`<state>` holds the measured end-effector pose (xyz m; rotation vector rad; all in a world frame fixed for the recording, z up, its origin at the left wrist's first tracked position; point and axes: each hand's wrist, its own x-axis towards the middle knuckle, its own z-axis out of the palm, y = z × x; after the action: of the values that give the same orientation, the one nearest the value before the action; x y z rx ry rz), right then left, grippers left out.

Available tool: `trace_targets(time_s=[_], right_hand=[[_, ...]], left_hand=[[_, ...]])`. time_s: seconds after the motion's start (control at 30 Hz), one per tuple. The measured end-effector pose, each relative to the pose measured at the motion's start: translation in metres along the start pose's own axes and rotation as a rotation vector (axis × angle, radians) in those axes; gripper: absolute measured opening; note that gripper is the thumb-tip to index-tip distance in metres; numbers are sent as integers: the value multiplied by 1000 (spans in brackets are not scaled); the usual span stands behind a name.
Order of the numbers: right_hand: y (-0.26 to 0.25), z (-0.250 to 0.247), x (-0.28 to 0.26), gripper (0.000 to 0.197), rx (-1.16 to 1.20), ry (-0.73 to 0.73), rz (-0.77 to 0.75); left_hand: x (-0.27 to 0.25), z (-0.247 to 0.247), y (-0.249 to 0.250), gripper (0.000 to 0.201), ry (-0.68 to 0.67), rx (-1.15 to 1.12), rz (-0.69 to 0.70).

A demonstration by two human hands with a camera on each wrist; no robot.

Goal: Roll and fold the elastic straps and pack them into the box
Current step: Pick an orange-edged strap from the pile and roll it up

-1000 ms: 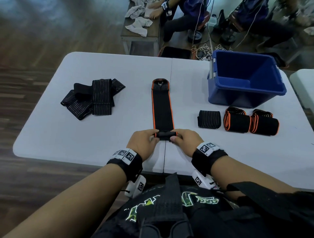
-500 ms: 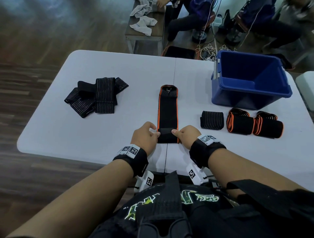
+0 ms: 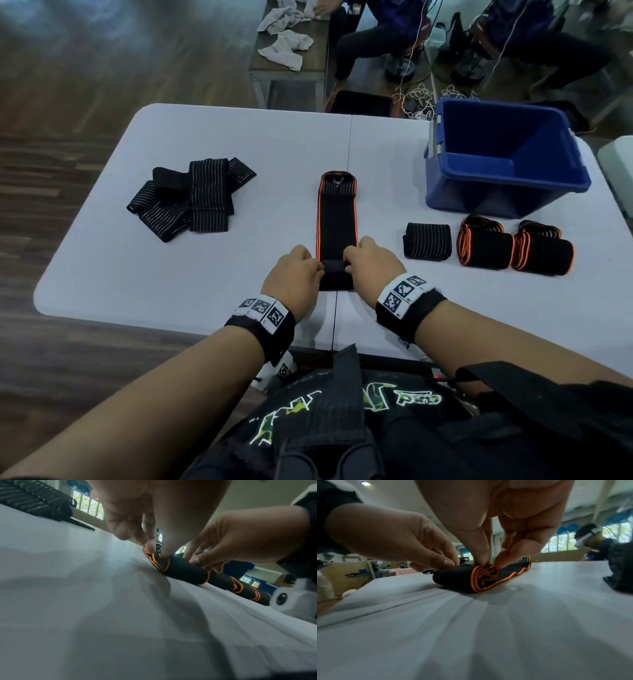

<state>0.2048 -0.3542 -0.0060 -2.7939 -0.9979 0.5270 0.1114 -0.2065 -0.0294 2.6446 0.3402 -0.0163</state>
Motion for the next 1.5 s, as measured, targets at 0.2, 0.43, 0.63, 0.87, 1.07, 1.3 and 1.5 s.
trace_targets(time_s=[0.2,0.43,0.63,0.87,1.07,1.3,1.5], right_hand=[[5,6,-4,31,-25,-87,-79],[28,0,4,37,268,-126,101],[33,-6,21,47,547,-150,321],[30,-6,32,58,448,-203,413],[24,-4,35,52,369,-124,447],[28,-2,24,45,634,38,363],[25,-1,21,36,756,63,335]], left_hand=[[-4,7,4,24,-102,38,68],[2,-1,0,52,-65,-237,-104],[19,-1,2,40,14,-400,-385],[27,6,4,24,13,-450,-493],[29,7,3,29,8,-418,-491],[29,11,3,32,-5,-458,-437],[26,8,1,25,-22,-506,-401]])
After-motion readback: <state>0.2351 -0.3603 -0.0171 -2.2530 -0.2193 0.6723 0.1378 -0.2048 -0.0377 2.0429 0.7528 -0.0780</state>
